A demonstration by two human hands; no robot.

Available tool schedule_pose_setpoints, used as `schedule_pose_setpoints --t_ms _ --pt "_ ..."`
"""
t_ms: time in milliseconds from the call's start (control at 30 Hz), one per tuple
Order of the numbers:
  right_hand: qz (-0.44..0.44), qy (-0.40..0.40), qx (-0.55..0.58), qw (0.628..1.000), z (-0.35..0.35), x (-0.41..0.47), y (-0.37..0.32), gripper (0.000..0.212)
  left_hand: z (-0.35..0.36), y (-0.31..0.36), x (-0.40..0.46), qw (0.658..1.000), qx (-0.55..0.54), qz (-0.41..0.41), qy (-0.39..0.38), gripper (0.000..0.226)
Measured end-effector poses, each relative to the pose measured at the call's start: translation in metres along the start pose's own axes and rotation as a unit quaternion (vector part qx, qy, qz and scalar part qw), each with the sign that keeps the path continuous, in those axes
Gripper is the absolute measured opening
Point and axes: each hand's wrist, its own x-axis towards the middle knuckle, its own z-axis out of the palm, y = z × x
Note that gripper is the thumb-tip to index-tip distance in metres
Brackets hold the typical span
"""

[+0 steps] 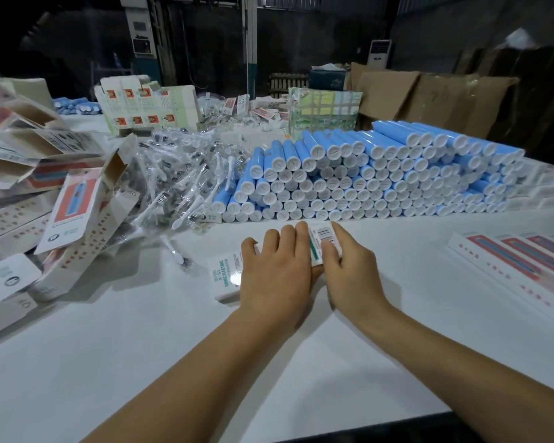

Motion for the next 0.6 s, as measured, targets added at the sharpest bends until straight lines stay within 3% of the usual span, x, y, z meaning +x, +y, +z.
schedule_pose_setpoints --t_ms 133,200,267,333,400,600 --pt "-0.002 -0.011 -0.012 1.0 -0.001 -0.003 -0.004 0.039 -0.003 0.001 0.0 1.0 0.019 -0.002 -0.016 0.068" --pt "0.063 -0.015 0.09 0.994 -0.004 -0.001 -0.006 0.034 0.0 0.0 0.0 1.0 0.016 -0.001 -0.022 0.067" --pt "0.17 -0.024 0.297 0.939 -0.008 0.006 -0.005 0.03 0.001 -0.003 -0.001 1.0 0.008 -0.001 -0.015 0.066" --pt "0.216 -0.046 0.419 0.88 -0.013 0.012 -0.002 0.033 0.001 -0.006 -0.001 1.0 0.004 -0.007 -0.002 0.066" --pt "0.201 -0.069 0.443 0.871 -0.013 0.013 0.0 0.028 0.001 -0.007 -0.001 1.0 0.0 -0.007 0.008 0.066" --pt "0.185 -0.049 0.41 0.892 -0.012 0.017 0.01 0.029 0.004 -0.01 -0.002 0.999 -0.006 0.012 0.051 0.068"
